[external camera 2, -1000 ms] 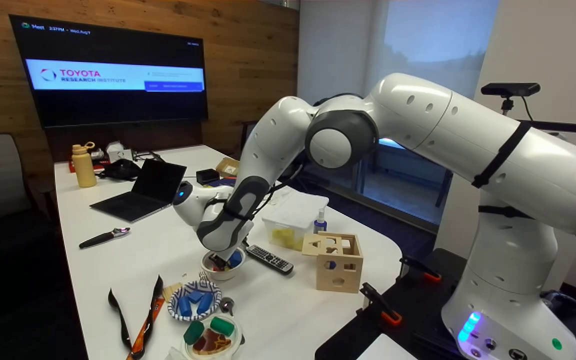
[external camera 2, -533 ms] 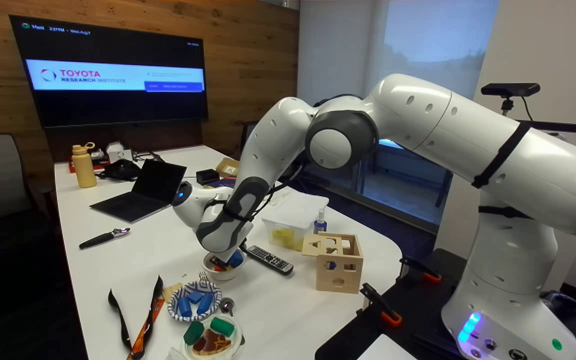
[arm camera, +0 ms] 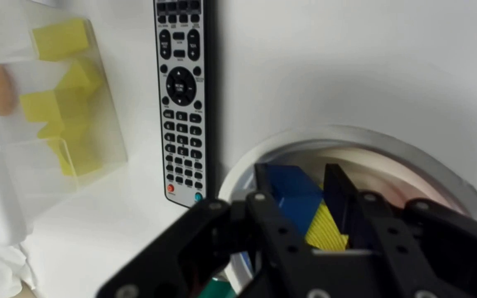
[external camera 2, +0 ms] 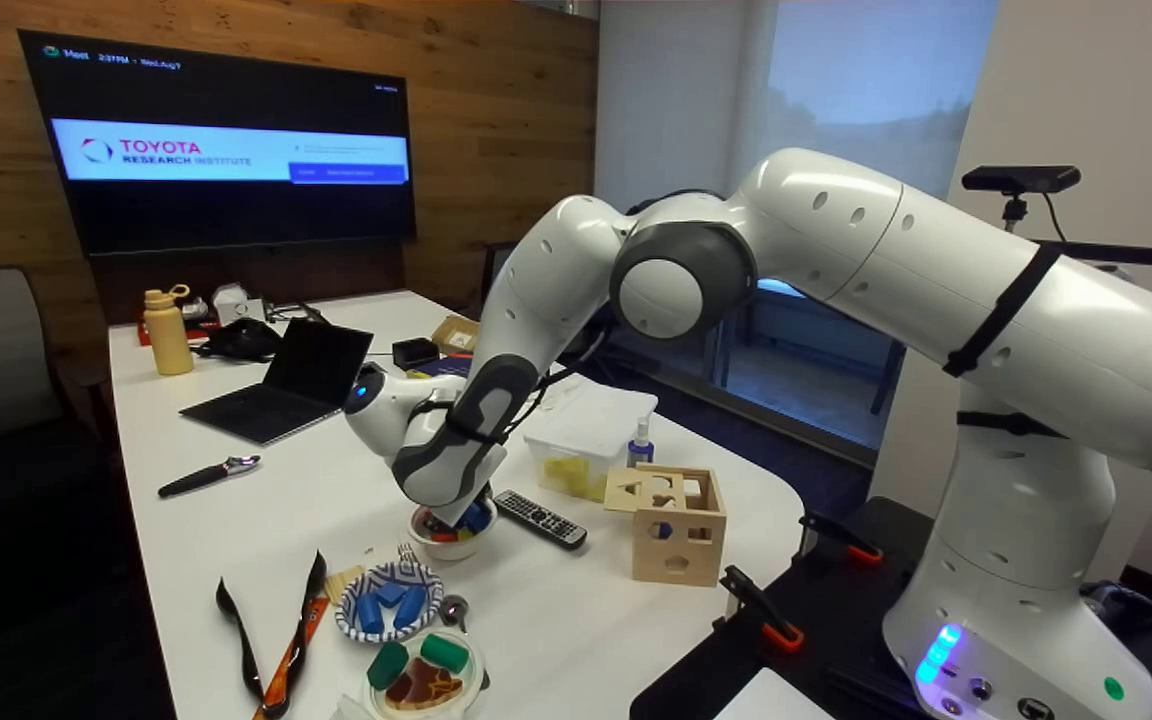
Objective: Take the blue block out of the bowl
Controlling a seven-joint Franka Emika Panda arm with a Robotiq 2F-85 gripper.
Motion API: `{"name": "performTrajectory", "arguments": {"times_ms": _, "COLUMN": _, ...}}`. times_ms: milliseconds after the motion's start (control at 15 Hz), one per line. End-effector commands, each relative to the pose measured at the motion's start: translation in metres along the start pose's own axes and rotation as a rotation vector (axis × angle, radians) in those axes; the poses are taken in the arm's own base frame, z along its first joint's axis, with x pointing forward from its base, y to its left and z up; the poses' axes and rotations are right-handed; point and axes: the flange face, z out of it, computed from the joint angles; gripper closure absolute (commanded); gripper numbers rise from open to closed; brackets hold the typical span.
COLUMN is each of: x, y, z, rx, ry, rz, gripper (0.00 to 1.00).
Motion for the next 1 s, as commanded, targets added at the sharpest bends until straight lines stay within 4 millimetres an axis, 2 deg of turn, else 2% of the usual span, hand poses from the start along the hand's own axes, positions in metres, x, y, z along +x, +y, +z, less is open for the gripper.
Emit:
{"name": "performTrajectory", "arguments": {"times_ms": 0, "x": 0.003, "y": 0.003, "z": 0.001, "rx": 0.0, "ry": -0.017, "rz": 0.001, "gripper": 0.88}}
{"name": "performTrajectory", "arguments": {"times_ms": 133, "x": 0.005, "y": 0.009, "z": -0.007, "rx": 0.011, "ry": -0.013, "rz": 0.009, "gripper": 0.88}}
{"name": "performTrajectory", "arguments": {"times_ms": 600, "x": 0.014, "y": 0.052, "z": -0.054, "rx": 0.036, "ry": -0.031, "rz": 0.044, "gripper": 0.88}}
{"name": "performTrajectory", "arguments": {"times_ms": 933, "x": -0.01, "y": 0.073, "z": -0.088, "rx": 0.053, "ry": -0.268, "rz": -0.074, "gripper": 0.88}}
